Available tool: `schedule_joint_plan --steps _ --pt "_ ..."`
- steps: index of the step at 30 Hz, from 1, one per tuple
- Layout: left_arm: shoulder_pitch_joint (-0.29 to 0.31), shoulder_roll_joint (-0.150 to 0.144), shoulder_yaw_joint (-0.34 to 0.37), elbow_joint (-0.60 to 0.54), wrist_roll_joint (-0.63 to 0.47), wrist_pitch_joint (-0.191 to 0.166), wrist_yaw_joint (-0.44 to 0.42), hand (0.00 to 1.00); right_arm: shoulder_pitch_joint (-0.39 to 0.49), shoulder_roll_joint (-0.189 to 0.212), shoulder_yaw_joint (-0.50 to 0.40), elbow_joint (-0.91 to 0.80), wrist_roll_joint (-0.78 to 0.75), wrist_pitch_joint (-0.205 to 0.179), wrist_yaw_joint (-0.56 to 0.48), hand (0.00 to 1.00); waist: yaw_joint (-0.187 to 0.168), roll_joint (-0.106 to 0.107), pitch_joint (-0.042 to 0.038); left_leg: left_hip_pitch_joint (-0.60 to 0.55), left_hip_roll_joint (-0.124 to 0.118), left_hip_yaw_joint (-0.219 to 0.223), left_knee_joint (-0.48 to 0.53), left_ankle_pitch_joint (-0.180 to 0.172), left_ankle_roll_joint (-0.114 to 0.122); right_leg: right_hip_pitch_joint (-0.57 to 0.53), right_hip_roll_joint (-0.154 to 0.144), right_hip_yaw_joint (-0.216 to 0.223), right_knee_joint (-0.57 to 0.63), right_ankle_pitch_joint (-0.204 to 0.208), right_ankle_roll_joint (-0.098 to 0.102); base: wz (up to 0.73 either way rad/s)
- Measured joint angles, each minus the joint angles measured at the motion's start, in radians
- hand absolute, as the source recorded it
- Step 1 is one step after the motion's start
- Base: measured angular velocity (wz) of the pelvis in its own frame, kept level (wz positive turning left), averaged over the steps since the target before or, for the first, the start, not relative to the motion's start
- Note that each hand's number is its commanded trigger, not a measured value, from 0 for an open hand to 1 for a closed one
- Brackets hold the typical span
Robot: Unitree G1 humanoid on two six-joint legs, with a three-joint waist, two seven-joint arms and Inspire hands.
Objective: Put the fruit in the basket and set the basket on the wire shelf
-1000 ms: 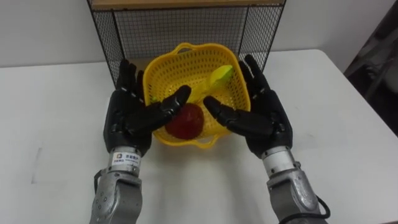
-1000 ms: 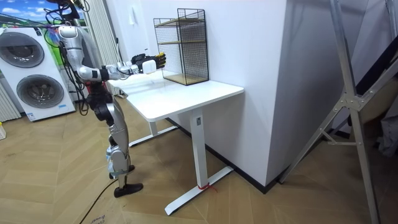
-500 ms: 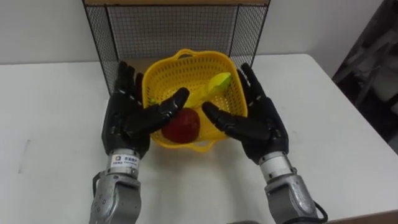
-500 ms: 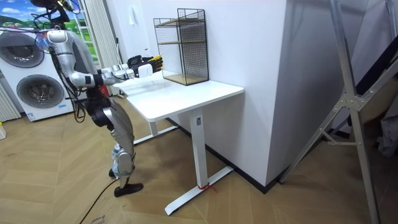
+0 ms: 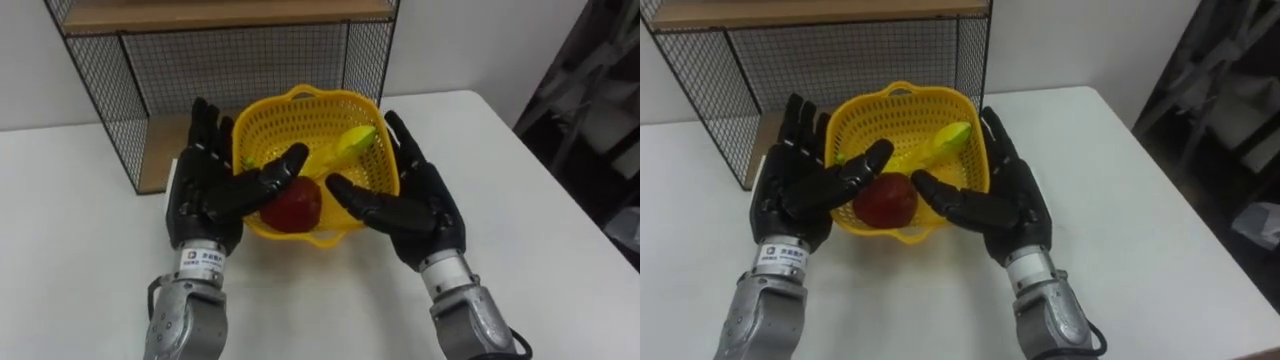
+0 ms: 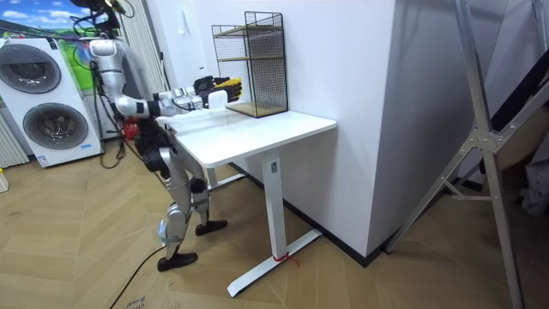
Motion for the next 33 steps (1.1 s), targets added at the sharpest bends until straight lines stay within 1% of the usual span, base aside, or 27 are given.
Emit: schedule_joint_plan --steps 1,3,5,6,7,9,10,12,13,14,15,16,17,18,19,20,21,22,23,24,25,26,28,29,30,31,33 --pt "-0.001 -0.003 0.000 0.000 0.000 0.000 0.000 0.00 -0.002 0.000 -0.001 -0.001 0.001 -0.002 0.000 0.00 0.000 -0.002 -0.0003 0.001 -0.011 0.007 0.009 -0.015 0.007 0.005 -0.014 0.000 0.002 -0.013 0.005 0.00" --pt "-0.001 -0.003 0.000 0.000 0.002 0.000 0.000 0.00 -0.002 0.002 -0.003 -0.001 -0.002 -0.003 0.000 0.00 0.002 -0.002 0.0000 0.004 -0.022 0.019 0.019 -0.035 0.014 0.013 -0.029 0.002 0.002 -0.026 0.016 0.02" --pt "-0.025 -0.003 0.016 -0.002 0.002 0.000 0.000 0.00 -0.027 0.013 -0.006 -0.001 -0.004 -0.004 -0.001 0.00 0.003 -0.010 0.0279 0.002 -0.030 0.019 0.016 -0.038 0.016 0.014 -0.036 0.001 -0.003 -0.029 0.018 0.06" --pt "-0.029 -0.002 0.018 -0.002 0.002 0.000 0.000 0.00 -0.033 0.014 -0.006 -0.001 -0.004 -0.003 -0.001 0.00 0.003 -0.011 0.0306 -0.001 -0.030 0.019 0.015 -0.038 0.015 0.011 -0.036 0.000 -0.003 -0.029 0.018 0.07" --pt "-0.030 -0.002 0.019 -0.002 0.002 -0.001 0.000 0.00 -0.041 0.014 -0.008 -0.001 -0.003 -0.003 -0.001 0.00 0.002 -0.012 0.0303 -0.011 -0.032 0.019 0.017 -0.037 0.015 0.003 -0.035 -0.004 -0.003 -0.030 0.017 0.08" --pt "-0.027 0.000 0.015 -0.004 0.001 -0.001 0.000 0.00 -0.041 0.015 -0.009 -0.001 -0.003 -0.004 -0.003 0.00 0.004 -0.016 0.0273 -0.013 -0.036 0.020 0.021 -0.038 0.015 0.003 -0.038 -0.009 -0.001 -0.037 0.016 0.07" --pt "-0.025 0.002 0.014 -0.009 0.001 -0.001 0.000 0.00 -0.041 0.017 -0.009 -0.001 -0.003 -0.004 -0.006 0.00 0.003 -0.020 0.0215 -0.014 -0.040 0.019 0.022 -0.041 0.014 0.005 -0.042 -0.013 0.002 -0.045 0.016 0.05" --pt "-0.028 0.003 0.015 -0.011 0.002 -0.001 0.000 0.00 -0.041 0.016 -0.009 -0.005 -0.001 -0.004 -0.011 0.00 0.006 -0.025 0.0130 -0.013 -0.046 0.018 0.020 -0.044 0.013 0.005 -0.048 -0.016 0.005 -0.048 0.017 0.05" --pt "-0.030 0.004 0.015 -0.011 0.002 -0.001 0.000 0.00 -0.041 0.016 -0.008 -0.012 -0.001 -0.004 -0.016 0.00 0.006 -0.026 0.0115 -0.009 -0.049 0.020 0.016 -0.048 0.020 0.006 -0.052 -0.017 0.012 -0.049 0.018 0.00" --pt "-0.030 0.004 0.016 -0.011 0.002 -0.001 0.000 0.00 -0.042 0.016 -0.008 -0.014 -0.001 -0.004 -0.017 0.00 0.006 -0.027 0.0110 -0.006 -0.052 0.021 0.014 -0.049 0.021 0.004 -0.055 -0.017 0.022 -0.049 0.018 0.00" --pt "-0.030 0.005 0.017 -0.010 0.002 -0.001 0.000 0.00 -0.044 0.017 -0.007 -0.014 -0.002 -0.004 -0.023 0.00 0.006 -0.028 0.0109 0.001 -0.057 0.024 0.009 -0.053 0.024 -0.004 -0.062 -0.017 0.056 -0.053 0.025 -0.07" --pt "-0.030 0.004 0.018 -0.010 0.004 0.000 0.000 0.00 -0.044 0.020 -0.006 -0.014 -0.003 -0.004 -0.025 0.00 0.011 -0.026 0.0102 0.011 -0.062 0.024 0.008 -0.054 0.023 -0.025 -0.074 -0.034 0.114 -0.055 0.030 -0.07" --pt "-0.030 -0.001 0.020 -0.009 0.007 0.000 0.000 0.00 -0.043 0.019 -0.007 -0.014 -0.002 -0.004 -0.026 0.00 0.009 -0.017 0.0053 0.019 -0.066 0.022 0.013 -0.057 0.024 -0.047 -0.088 -0.059 0.182 -0.048 0.043 -0.04" --pt "-0.030 -0.004 0.019 -0.009 0.007 0.000 0.000 0.00 -0.043 0.018 -0.007 -0.013 -0.001 -0.004 -0.026 0.00 0.007 -0.010 0.0020 0.023 -0.066 0.021 0.016 -0.057 0.025 -0.051 -0.089 -0.062 0.200 -0.041 0.053 0.00" --pt "-0.030 -0.007 0.016 -0.007 0.009 0.000 0.000 0.00 -0.042 0.017 -0.008 -0.012 -0.001 -0.005 -0.026 0.00 0.003 0.002 -0.0071 0.034 -0.065 0.021 0.012 -0.057 0.025 -0.040 -0.089 -0.060 0.192 -0.036 0.057 -0.04" --pt "-0.030 -0.007 0.016 -0.007 0.011 0.000 0.000 0.00 -0.043 0.017 -0.009 -0.011 0.000 -0.006 -0.025 0.00 0.001 0.003 -0.0069 0.043 -0.065 0.023 0.008 -0.057 0.025 -0.026 -0.086 -0.063 0.173 -0.036 0.057 -0.11" --pt "-0.030 -0.005 0.016 -0.007 0.011 0.000 0.000 0.00 -0.043 0.014 -0.009 -0.007 0.000 -0.007 -0.024 0.00 0.002 0.015 -0.0053 0.055 -0.063 0.018 0.002 -0.050 0.024 0.014 -0.071 -0.069 0.112 -0.036 0.056 -0.07" --pt "-0.030 -0.003 0.016 -0.007 0.012 0.000 0.000 0.00 -0.041 0.013 -0.010 -0.006 0.000 -0.007 -0.022 0.00 -0.003 0.020 -0.0020 0.062 -0.064 0.010 -0.010 -0.036 0.022 0.048 -0.066 -0.080 0.047 -0.031 0.048 0.00" --pt "-0.030 -0.004 0.015 -0.007 0.012 0.000 0.000 0.00 -0.041 0.010 -0.012 -0.006 0.000 -0.007 -0.022 0.00 -0.006 0.025 -0.0004 0.062 -0.064 0.008 -0.015 -0.030 0.023 0.056 -0.062 -0.082 0.022 -0.028 0.042 0.08" --pt "-0.030 -0.004 0.012 -0.005 0.012 0.000 0.000 0.00 -0.041 0.010 -0.013 0.000 0.000 -0.007 -0.021 0.00 -0.012 0.028 0.0046 0.062 -0.061 0.004 -0.034 -0.012 0.026 0.059 -0.054 -0.084 -0.004 -0.011 0.042 0.10" --pt "-0.030 -0.003 0.008 -0.004 0.012 0.001 0.000 0.00 -0.041 0.013 -0.017 0.010 0.000 -0.004 -0.021 0.00 -0.017 0.028 0.0057 0.064 -0.061 0.002 -0.057 0.011 0.027 0.058 -0.050 -0.086 -0.029 0.001 0.043 0.12" --pt "-0.030 -0.004 0.006 -0.004 0.011 0.001 0.000 0.00 -0.041 0.013 -0.017 0.013 0.000 -0.003 -0.021 0.00 -0.019 0.027 0.0072 0.064 -0.061 0.000 -0.069 0.021 0.027 0.057 -0.047 -0.087 -0.042 0.008 0.045 0.12" --pt "-0.030 0.002 0.001 -0.004 0.012 0.002 0.000 0.00 -0.041 0.013 -0.017 0.015 -0.001 0.000 -0.022 0.00 -0.016 0.016 0.0176 0.062 -0.052 -0.005 -0.106 0.046 0.022 0.055 -0.036 -0.093 -0.086 0.031 0.051 -0.02" --pt "-0.030 0.006 0.000 -0.004 0.012 0.002 0.000 0.00 -0.041 0.013 -0.018 0.015 -0.001 0.001 -0.022 0.00 -0.011 0.013 0.0187 0.061 -0.049 -0.007 -0.113 0.049 0.020 0.055 -0.034 -0.095 -0.099 0.035 0.054 -0.18" --pt "-0.029 0.014 0.000 -0.004 0.012 0.002 0.000 0.00 -0.041 0.013 -0.017 0.015 -0.001 0.005 -0.022 0.00 0.001 0.010 0.0198 0.059 -0.047 -0.013 -0.124 0.053 0.015 0.056 -0.030 -0.096 -0.126 0.050 0.051 -0.18" --pt "-0.030 0.015 0.000 -0.004 0.013 0.002 0.000 0.00 -0.041 0.013 -0.017 0.015 0.000 0.009 -0.022 0.00 0.006 0.010 0.0190 0.056 -0.048 -0.020 -0.130 0.056 0.016 0.060 -0.024 -0.092 -0.151 0.069 0.060 -0.12" --pt "-0.030 0.015 -0.001 -0.004 0.020 0.002 0.000 0.00 -0.041 0.015 -0.017 0.015 0.000 0.009 -0.022 0.00 0.006 0.011 0.0192 0.052 -0.052 -0.030 -0.133 0.060 0.026 0.070 -0.016 -0.088 -0.179 0.083 0.066 0.10"
